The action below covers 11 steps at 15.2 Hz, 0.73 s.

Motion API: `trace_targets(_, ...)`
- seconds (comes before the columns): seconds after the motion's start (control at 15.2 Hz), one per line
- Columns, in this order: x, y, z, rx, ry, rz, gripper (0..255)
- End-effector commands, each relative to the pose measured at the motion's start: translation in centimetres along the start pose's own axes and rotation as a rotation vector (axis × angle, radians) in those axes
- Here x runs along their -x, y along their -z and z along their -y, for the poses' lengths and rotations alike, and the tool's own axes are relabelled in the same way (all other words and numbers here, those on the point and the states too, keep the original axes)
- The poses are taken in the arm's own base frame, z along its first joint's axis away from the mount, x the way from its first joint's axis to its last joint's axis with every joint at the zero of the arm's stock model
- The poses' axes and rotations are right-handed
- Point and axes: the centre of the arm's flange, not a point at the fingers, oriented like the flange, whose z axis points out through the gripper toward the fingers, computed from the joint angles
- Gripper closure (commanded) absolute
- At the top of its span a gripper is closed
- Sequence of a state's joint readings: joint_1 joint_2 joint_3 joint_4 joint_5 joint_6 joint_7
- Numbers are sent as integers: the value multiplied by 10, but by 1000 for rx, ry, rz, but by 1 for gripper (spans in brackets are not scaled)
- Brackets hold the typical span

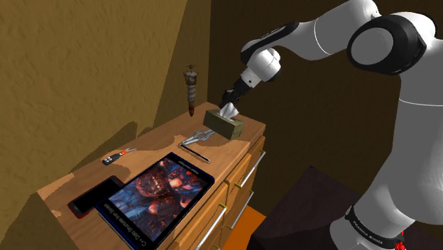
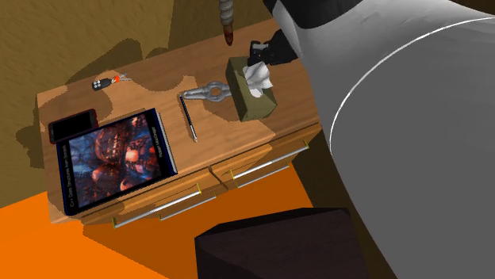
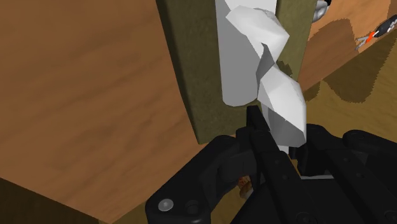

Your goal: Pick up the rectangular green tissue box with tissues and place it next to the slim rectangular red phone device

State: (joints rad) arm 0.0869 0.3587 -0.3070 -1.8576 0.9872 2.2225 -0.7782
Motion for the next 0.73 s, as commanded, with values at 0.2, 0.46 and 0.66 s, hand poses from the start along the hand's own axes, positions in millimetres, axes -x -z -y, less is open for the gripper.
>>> trace_targets(0.2, -8, 18, 12, 0, -1, 1, 255)
trace_targets(0.46, -14, 34, 24, 0, -1, 1, 255)
trace_targets(0.66, -20, 47, 32, 0, -1, 1, 255)
